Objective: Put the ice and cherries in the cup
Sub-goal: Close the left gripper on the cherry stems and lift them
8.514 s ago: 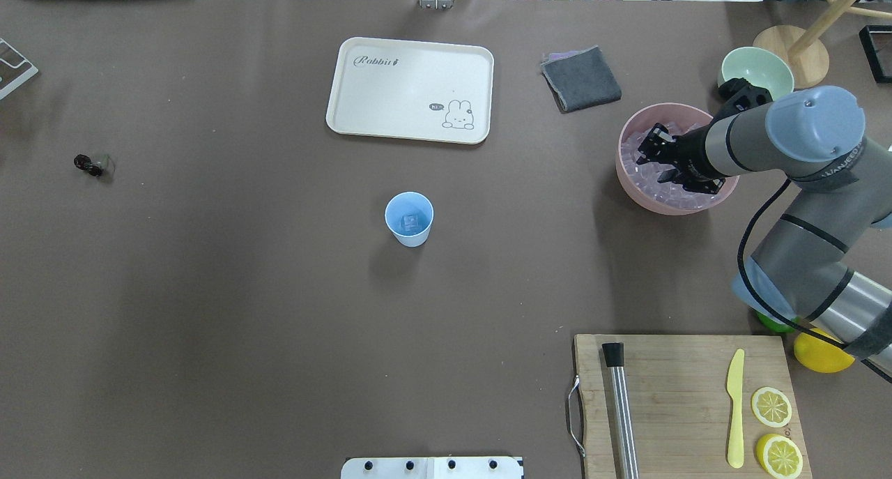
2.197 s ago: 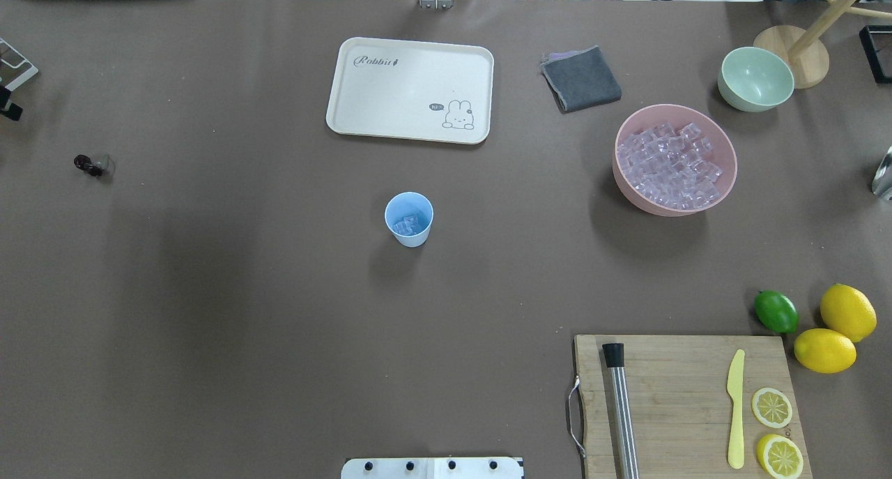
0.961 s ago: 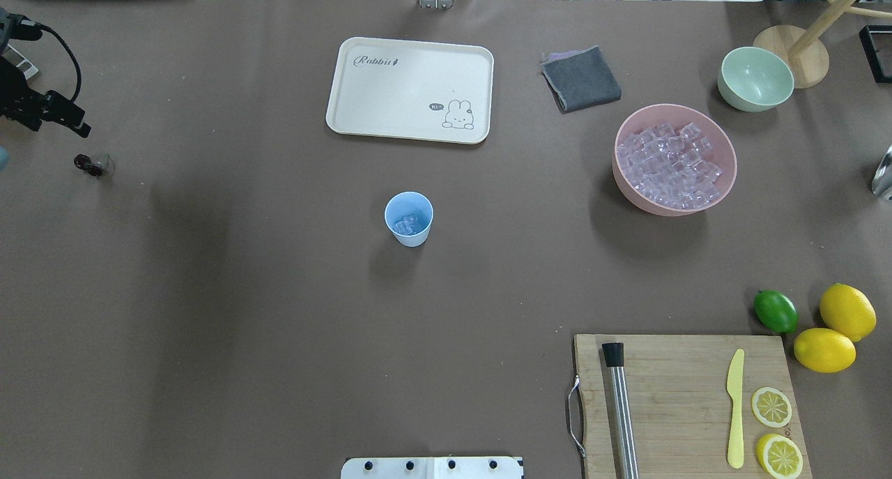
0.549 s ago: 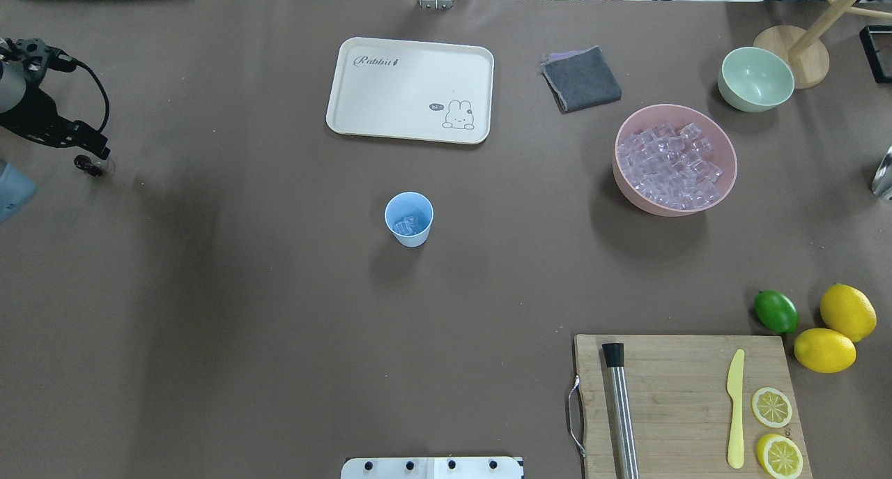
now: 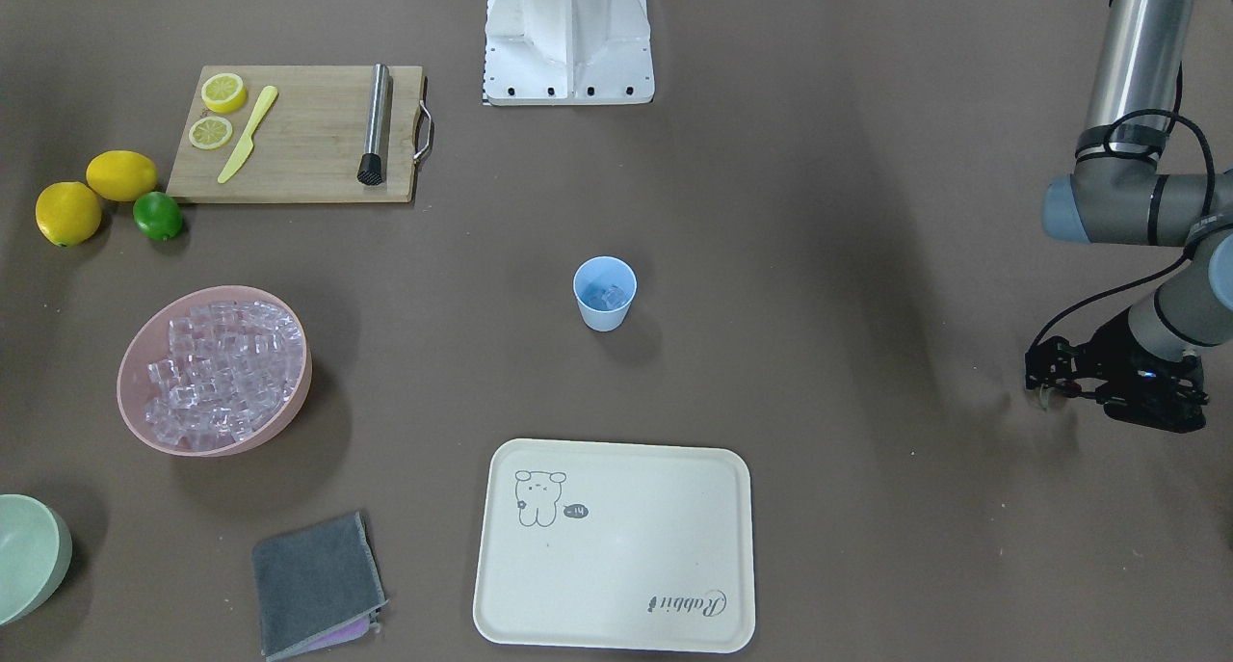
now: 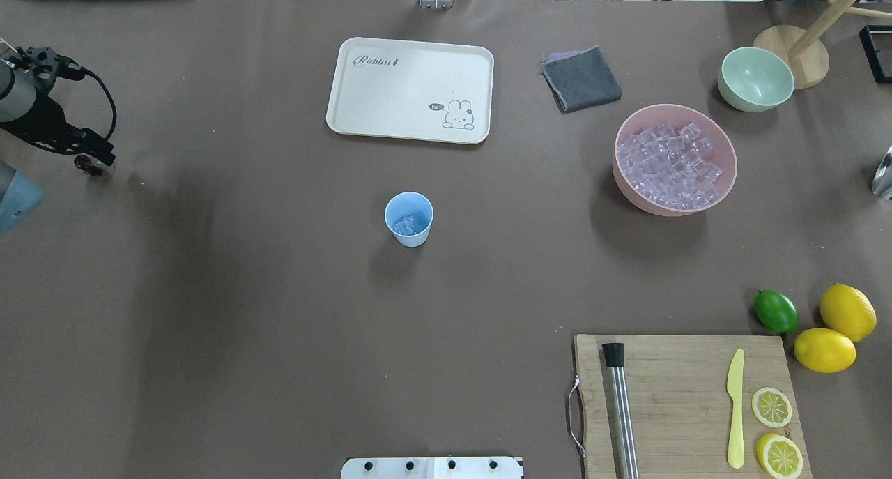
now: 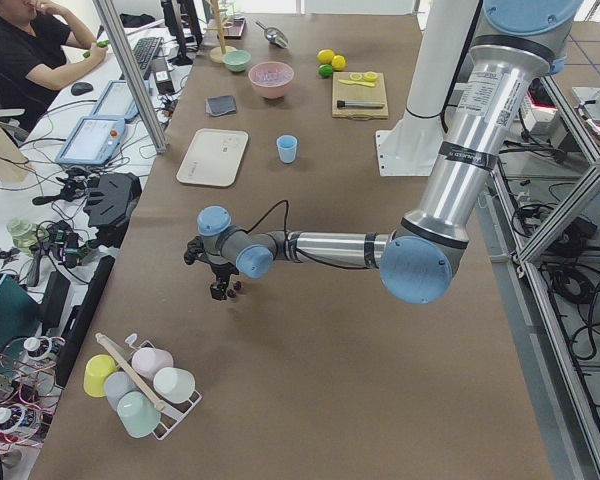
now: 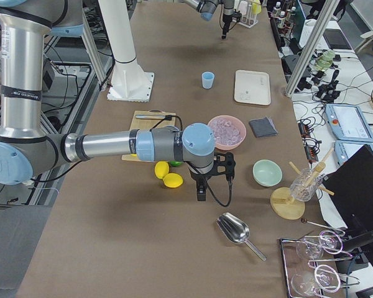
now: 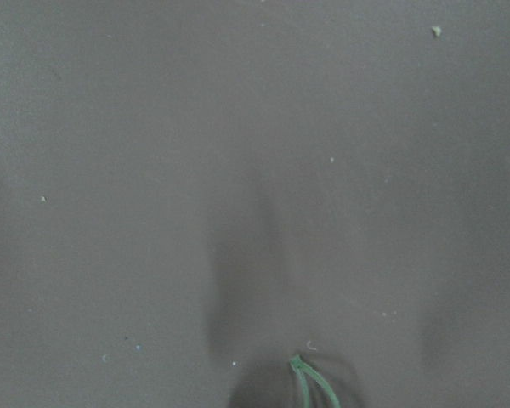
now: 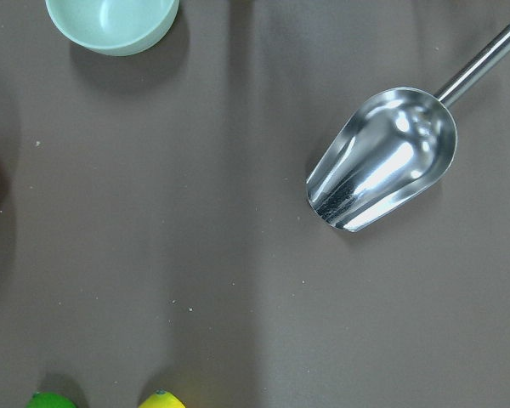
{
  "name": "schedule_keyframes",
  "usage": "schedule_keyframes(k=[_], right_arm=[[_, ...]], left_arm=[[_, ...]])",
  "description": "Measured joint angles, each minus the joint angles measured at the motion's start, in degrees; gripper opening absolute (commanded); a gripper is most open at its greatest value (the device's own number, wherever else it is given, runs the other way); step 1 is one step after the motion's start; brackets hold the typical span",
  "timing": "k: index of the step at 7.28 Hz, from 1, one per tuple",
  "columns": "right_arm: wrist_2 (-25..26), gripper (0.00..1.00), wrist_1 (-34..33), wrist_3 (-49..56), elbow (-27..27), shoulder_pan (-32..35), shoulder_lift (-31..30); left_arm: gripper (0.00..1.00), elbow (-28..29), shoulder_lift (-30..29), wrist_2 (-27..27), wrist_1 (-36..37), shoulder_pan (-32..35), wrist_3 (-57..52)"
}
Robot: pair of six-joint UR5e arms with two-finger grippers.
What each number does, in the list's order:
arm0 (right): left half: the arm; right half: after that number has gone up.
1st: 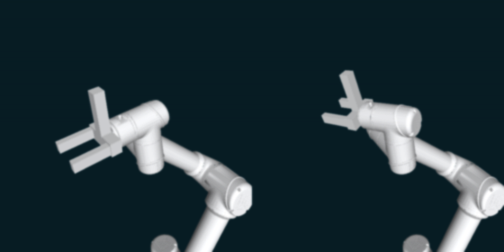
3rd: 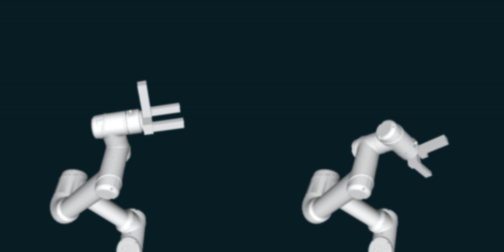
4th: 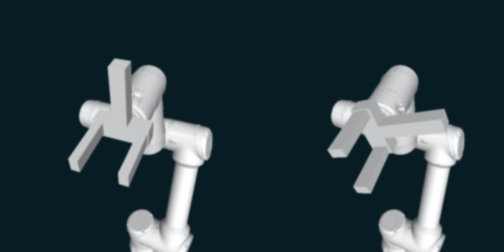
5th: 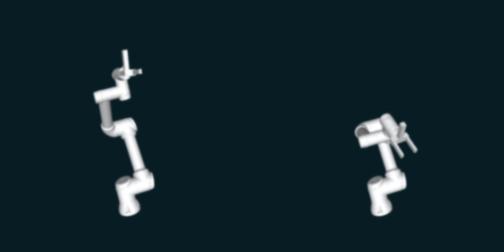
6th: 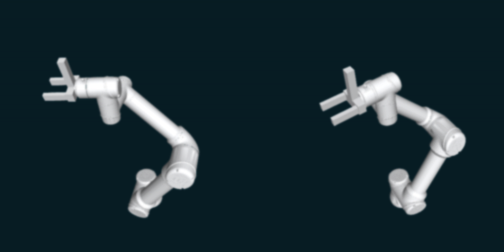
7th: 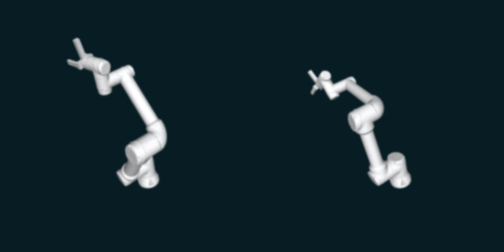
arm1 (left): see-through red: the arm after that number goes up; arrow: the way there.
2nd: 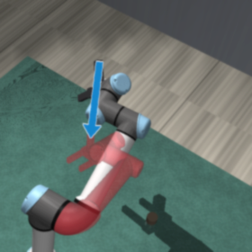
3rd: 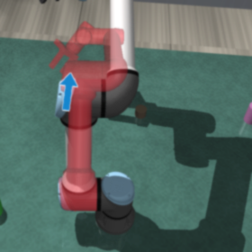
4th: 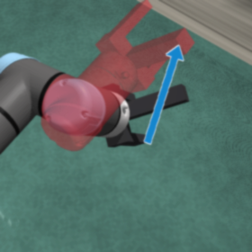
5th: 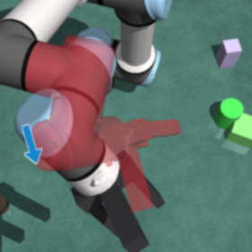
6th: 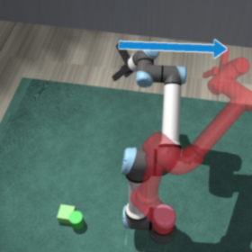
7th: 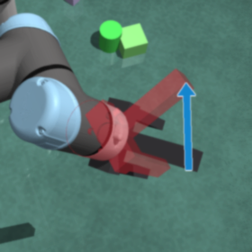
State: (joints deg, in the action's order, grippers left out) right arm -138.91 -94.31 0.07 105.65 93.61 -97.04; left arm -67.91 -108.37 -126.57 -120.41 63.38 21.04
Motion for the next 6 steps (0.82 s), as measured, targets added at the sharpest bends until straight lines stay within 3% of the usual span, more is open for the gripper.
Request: schedule_keyframes(k=[1,3,6], right_arm=[[0.03,1.00,0.00,0.00,0.00,0.00,0.00],[0.09,1.00,0.00,0.13,0.26,0.04,0.01],[0.18,1.00,-0.06,0.19,1.15,0.08,-0.07]], left_arm=[[0.80,0.29,0.00,0.01,-0.23,-0.05,-0.02],[0.41,0.63,0.32,0.01,-1.03,-0.06,-0.02],[0.35,1.34,0.54,-0.12,-1.90,-0.09,0.05]])
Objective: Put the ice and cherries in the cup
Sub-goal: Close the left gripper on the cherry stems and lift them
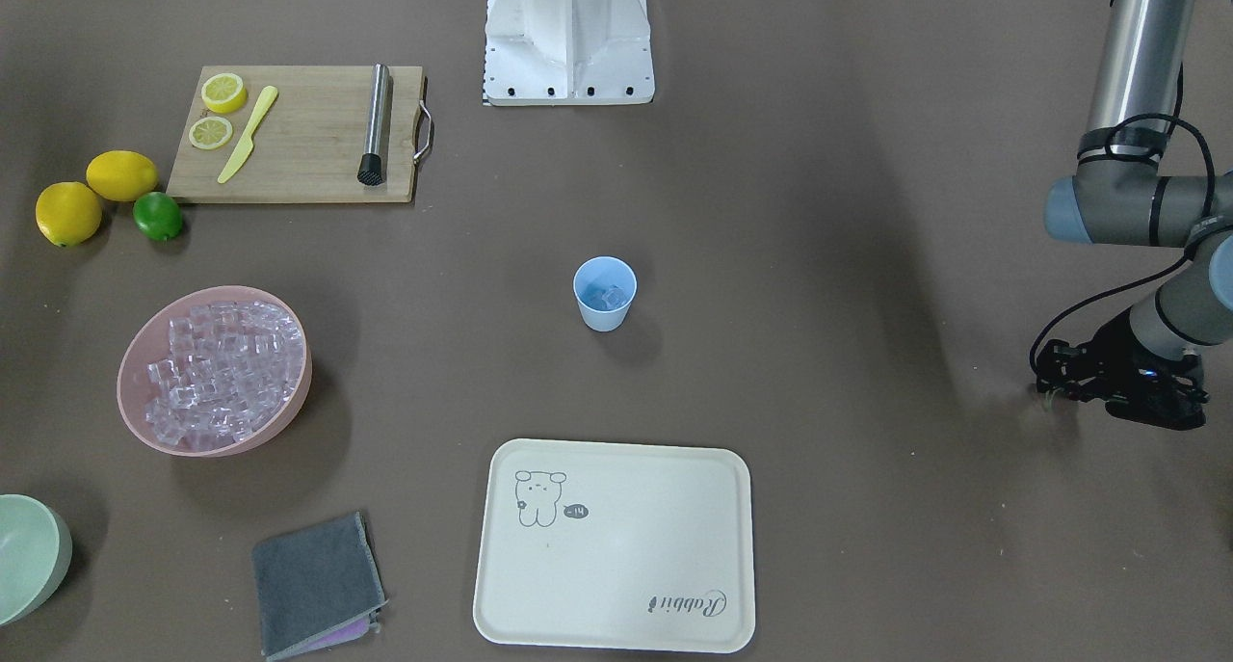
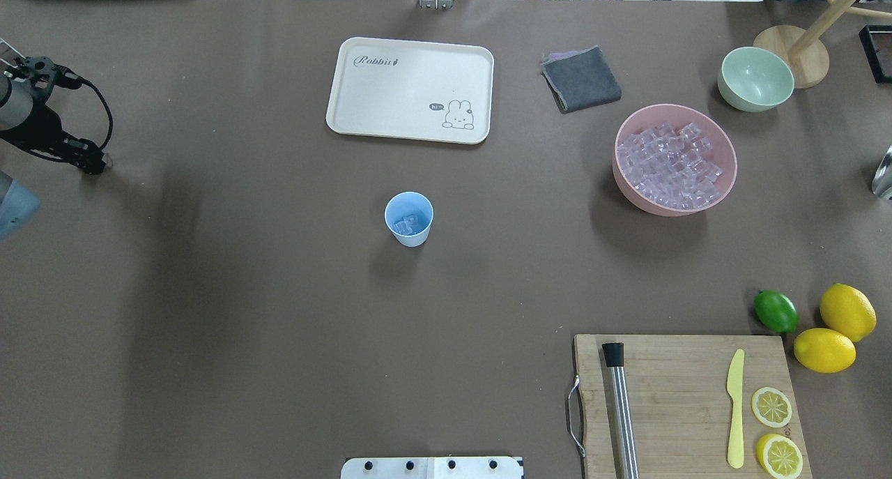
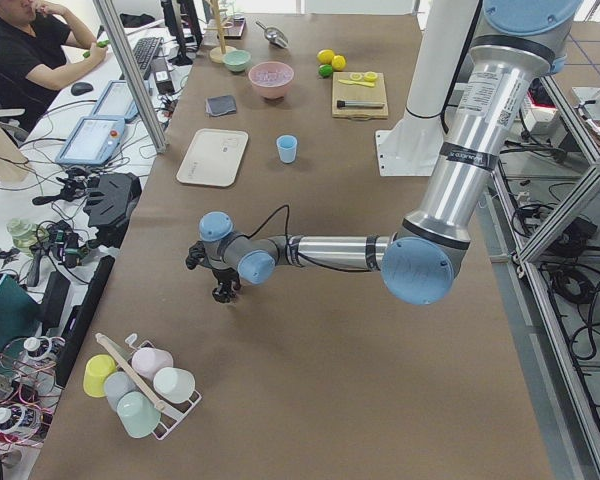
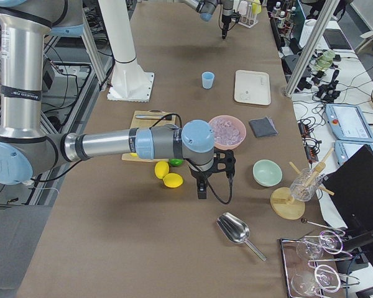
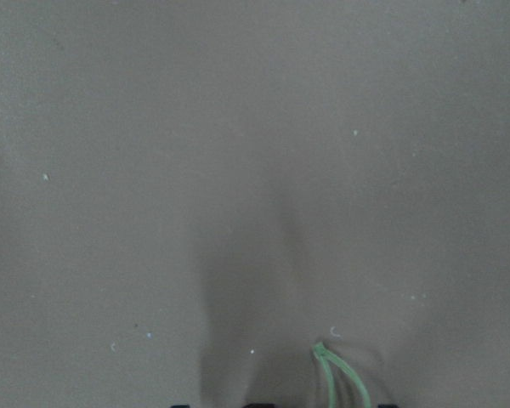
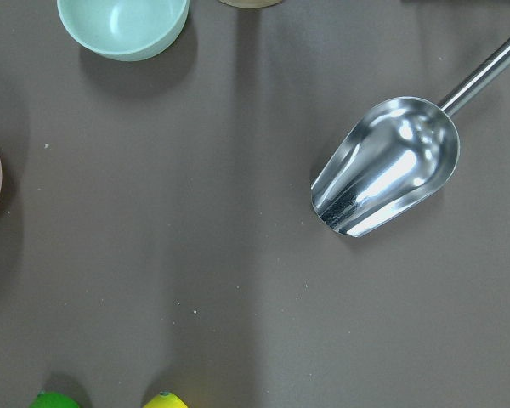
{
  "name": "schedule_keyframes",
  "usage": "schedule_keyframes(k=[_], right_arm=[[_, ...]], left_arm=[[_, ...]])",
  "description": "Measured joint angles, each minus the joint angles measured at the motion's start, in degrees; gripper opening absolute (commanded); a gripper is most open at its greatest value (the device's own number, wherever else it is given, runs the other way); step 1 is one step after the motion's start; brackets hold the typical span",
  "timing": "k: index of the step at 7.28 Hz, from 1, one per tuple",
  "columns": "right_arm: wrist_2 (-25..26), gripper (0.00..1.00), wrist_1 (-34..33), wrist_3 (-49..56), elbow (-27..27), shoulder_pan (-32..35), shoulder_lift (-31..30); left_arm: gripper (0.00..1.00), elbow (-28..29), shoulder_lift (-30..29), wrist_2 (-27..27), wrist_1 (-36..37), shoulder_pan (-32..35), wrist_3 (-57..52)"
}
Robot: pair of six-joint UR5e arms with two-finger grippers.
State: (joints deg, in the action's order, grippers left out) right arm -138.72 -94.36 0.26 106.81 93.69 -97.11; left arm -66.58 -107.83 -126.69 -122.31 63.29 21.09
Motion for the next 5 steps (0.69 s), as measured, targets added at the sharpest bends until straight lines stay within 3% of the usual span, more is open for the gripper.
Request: schedule_keyframes(k=[3,5], right_arm=[[0.03,1.00,-0.01,0.00,0.26,0.00,0.05],[0.03,1.00,-0.03,-0.03,0.44,0.00,0.00]], left_arm=[[0.35,-1.05,-0.54,-1.68,0.45,1.09,0.49],[0.36,-5.09,-2.70,-5.17,6.67,3.17,1.24]])
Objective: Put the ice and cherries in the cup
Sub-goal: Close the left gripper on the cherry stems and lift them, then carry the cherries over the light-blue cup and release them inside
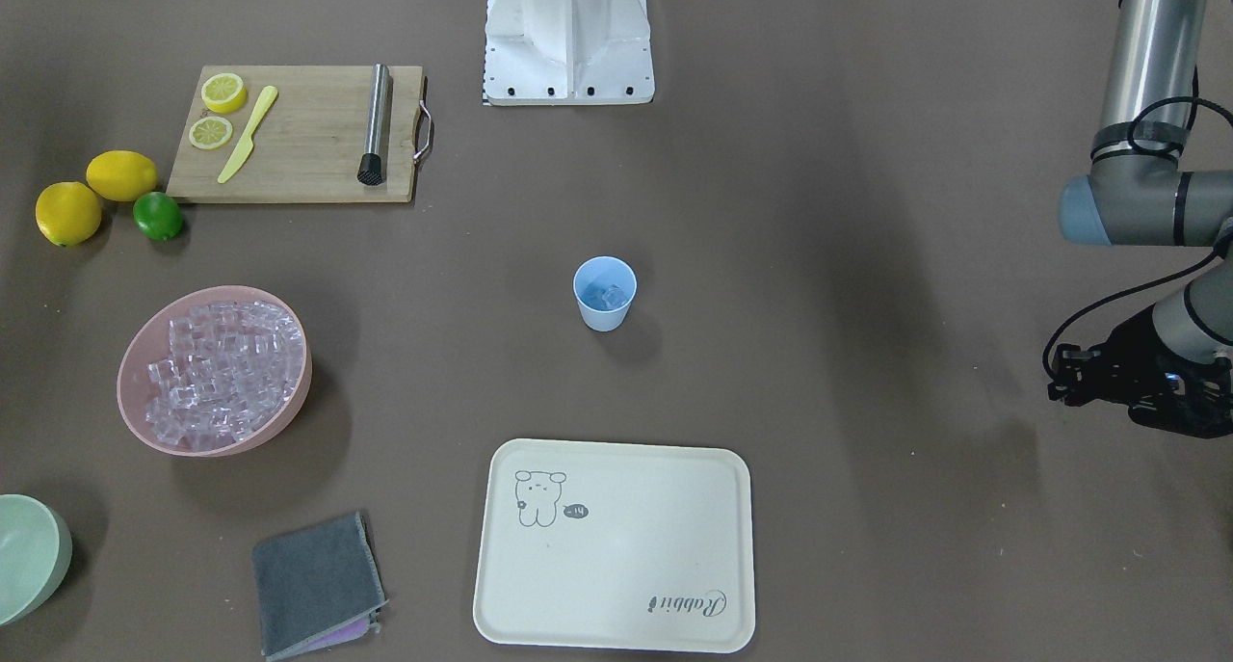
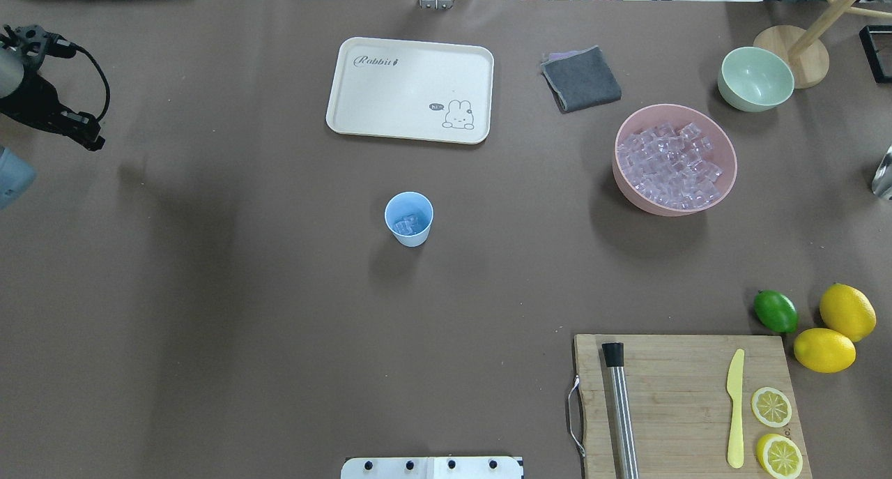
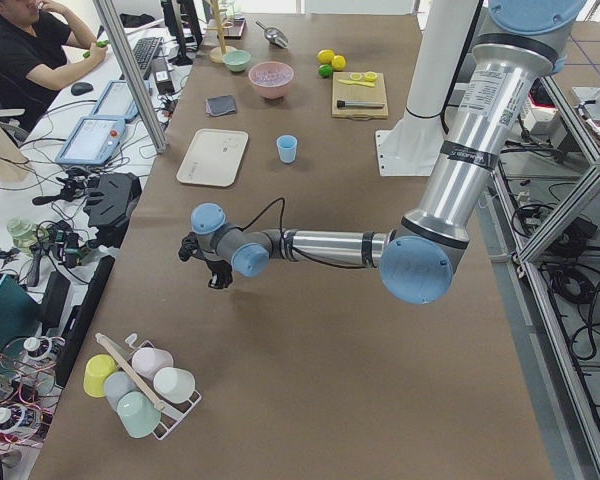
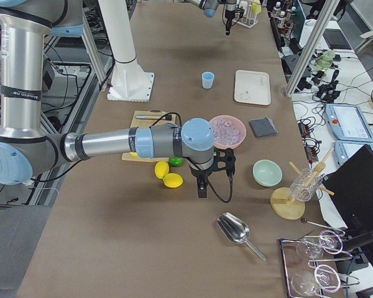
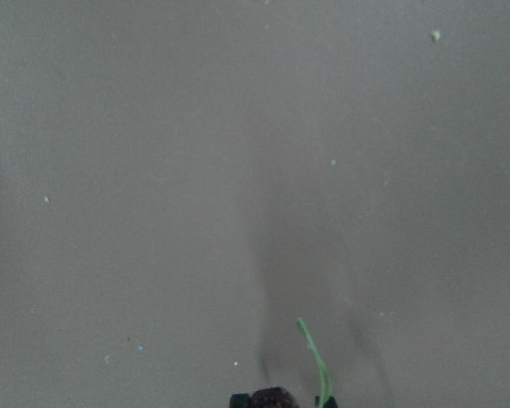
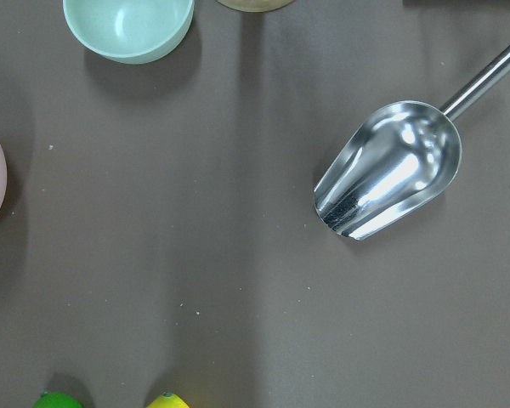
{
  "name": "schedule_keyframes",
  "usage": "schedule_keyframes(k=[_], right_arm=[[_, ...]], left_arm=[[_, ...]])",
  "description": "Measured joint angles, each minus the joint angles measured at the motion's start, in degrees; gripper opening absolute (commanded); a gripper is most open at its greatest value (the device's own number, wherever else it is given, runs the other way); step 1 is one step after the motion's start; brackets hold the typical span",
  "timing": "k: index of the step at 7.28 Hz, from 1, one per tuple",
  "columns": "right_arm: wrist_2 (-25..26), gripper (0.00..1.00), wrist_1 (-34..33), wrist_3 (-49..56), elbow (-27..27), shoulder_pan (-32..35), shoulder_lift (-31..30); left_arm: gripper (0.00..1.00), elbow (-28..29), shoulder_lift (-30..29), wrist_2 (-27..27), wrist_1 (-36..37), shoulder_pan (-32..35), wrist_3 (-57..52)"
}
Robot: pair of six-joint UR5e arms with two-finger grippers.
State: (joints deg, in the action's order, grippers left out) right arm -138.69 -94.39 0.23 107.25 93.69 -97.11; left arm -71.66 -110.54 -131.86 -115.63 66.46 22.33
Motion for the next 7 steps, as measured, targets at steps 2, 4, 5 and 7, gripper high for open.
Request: schedule_keyframes(k=[2,4,5,7], right_arm=[[0.00,1.00,0.00,-0.31,0.58,0.00,-0.01],[-0.02,1.00,-0.06,-0.58,0.70,0.00,0.12],[-0.05,1.00,-0.08,-0.66,0.73,0.00,0.22],[-0.20,1.00,-0.09,-0.74,0.86,0.00,0.22]], left_arm=[[0.37,-7.54,-3.14,-0.75,6.55,-0.67,8.85],[0.37,-15.76,-5.65,1.09,7.83,-7.74,27.20],[0.38,-18.39,-8.33,4.33,8.00,-12.82,37.58],[0.39,-20.19,-15.10,12.32,8.31,-22.73,55.01]])
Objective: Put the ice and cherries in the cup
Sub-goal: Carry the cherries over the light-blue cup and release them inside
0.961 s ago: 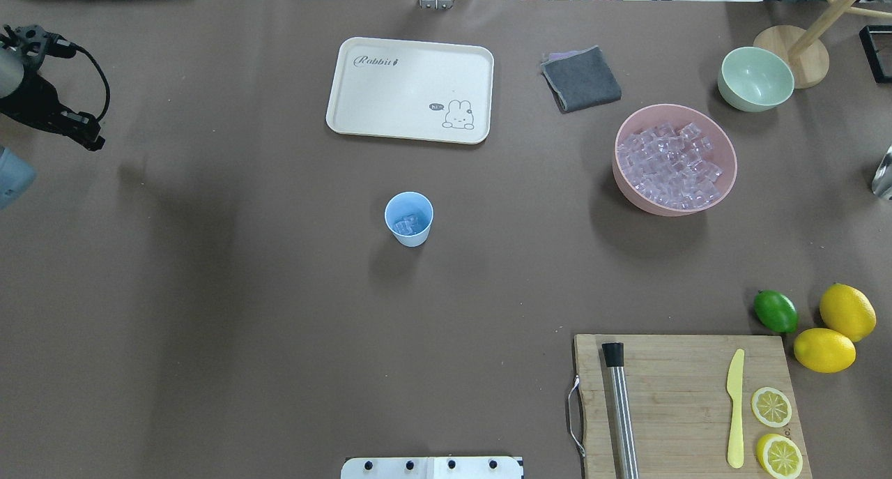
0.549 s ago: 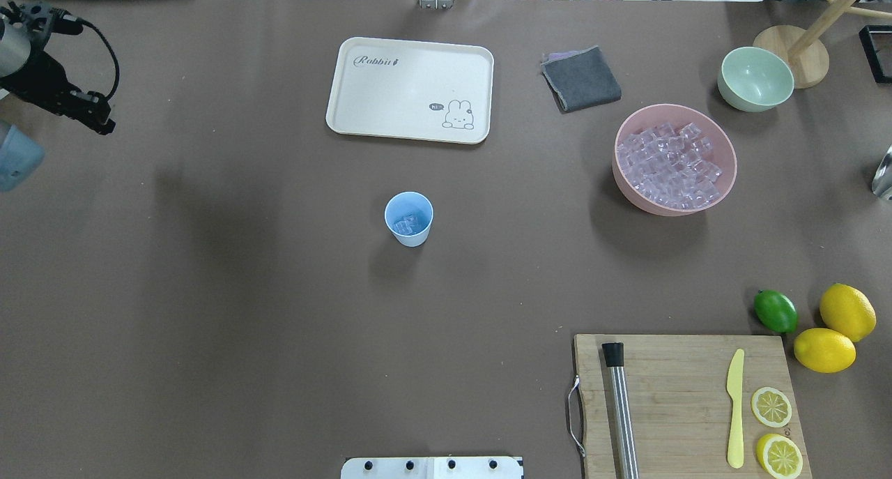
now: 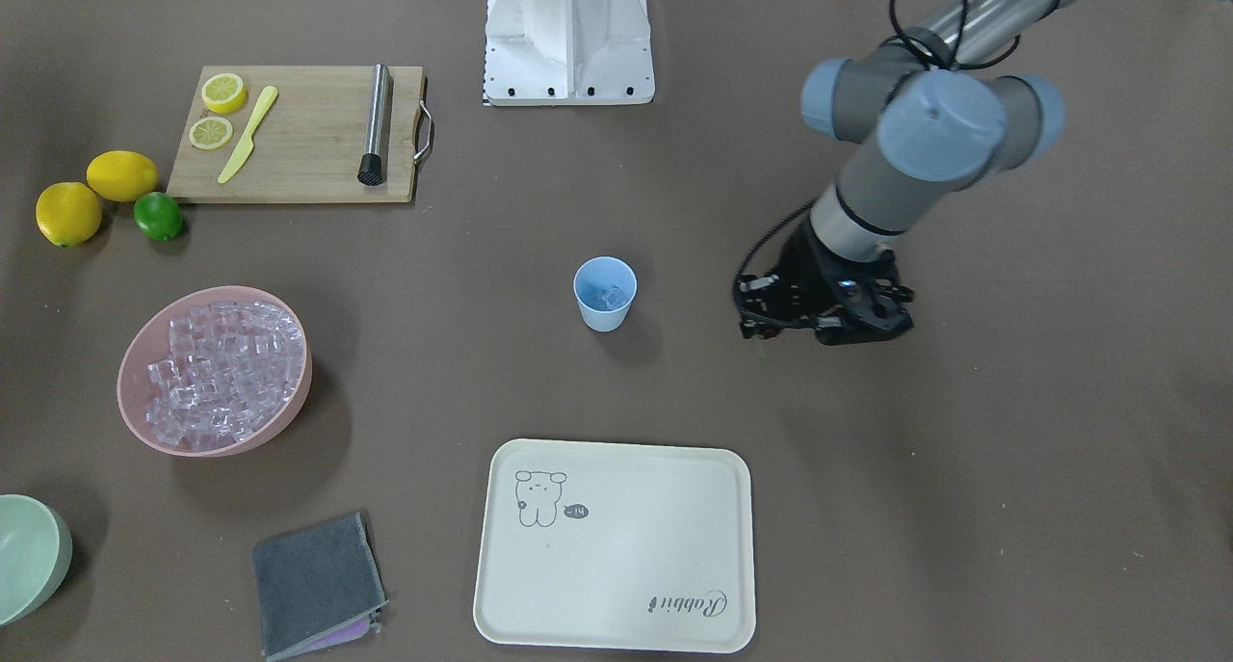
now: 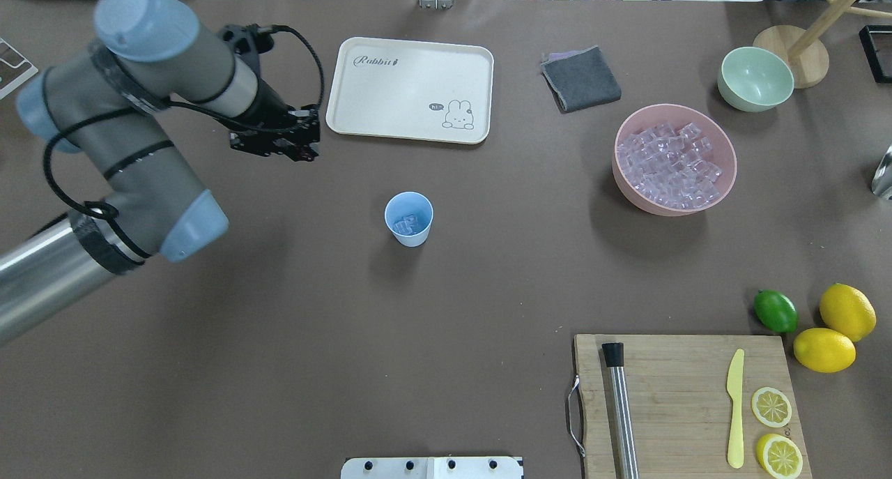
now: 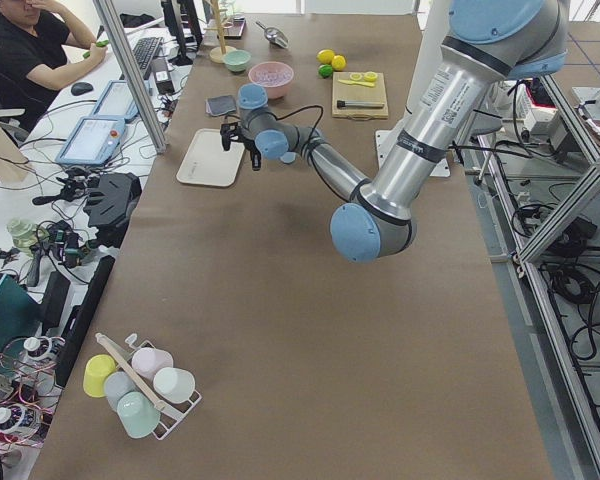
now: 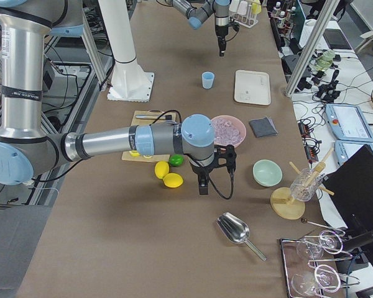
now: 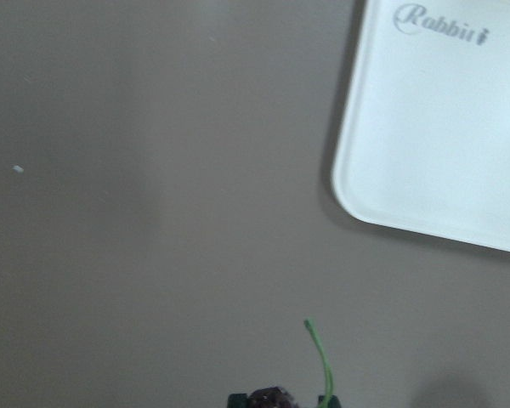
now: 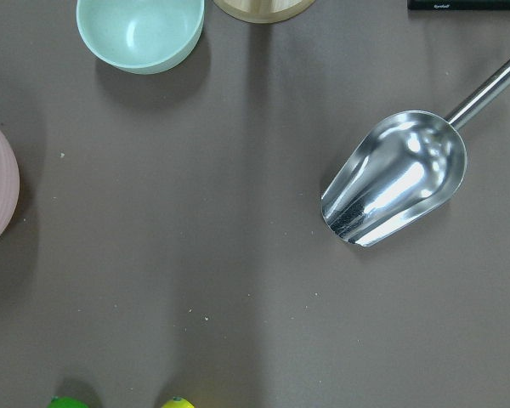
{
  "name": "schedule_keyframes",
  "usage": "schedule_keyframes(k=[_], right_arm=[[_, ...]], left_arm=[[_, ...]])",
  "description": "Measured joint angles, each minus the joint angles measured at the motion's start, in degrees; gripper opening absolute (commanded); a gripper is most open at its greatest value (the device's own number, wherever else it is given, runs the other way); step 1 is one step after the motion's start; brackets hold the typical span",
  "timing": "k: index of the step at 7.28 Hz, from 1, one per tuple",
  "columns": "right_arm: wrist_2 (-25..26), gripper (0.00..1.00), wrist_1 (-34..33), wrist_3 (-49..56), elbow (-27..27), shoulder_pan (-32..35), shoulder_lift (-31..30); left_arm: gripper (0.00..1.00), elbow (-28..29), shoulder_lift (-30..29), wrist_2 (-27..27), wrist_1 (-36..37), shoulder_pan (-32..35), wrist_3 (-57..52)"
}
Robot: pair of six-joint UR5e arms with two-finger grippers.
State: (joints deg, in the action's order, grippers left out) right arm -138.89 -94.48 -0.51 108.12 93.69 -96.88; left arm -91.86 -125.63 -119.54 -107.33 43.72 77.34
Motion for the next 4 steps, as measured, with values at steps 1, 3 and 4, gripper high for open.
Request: schedule_keyframes(k=[1,3,4], right_arm=[[-0.04,1.00,0.00,-0.01,0.12,0.00,-0.13],[-0.17,1.00,0.00,-0.01,0.31,0.06,-0.43],[-0.26,1.00,-0.02,0.00,0.45,0.10,-0.65]], left_arm=[[0.40,-0.02,-3.72,3.52,1.58,-3.72,5.26],[0.46,-0.19,-7.60,6.94,5.16,-7.01,8.90],[0.98,-0.21,-7.88,7.41,5.55,-7.53,9.28]])
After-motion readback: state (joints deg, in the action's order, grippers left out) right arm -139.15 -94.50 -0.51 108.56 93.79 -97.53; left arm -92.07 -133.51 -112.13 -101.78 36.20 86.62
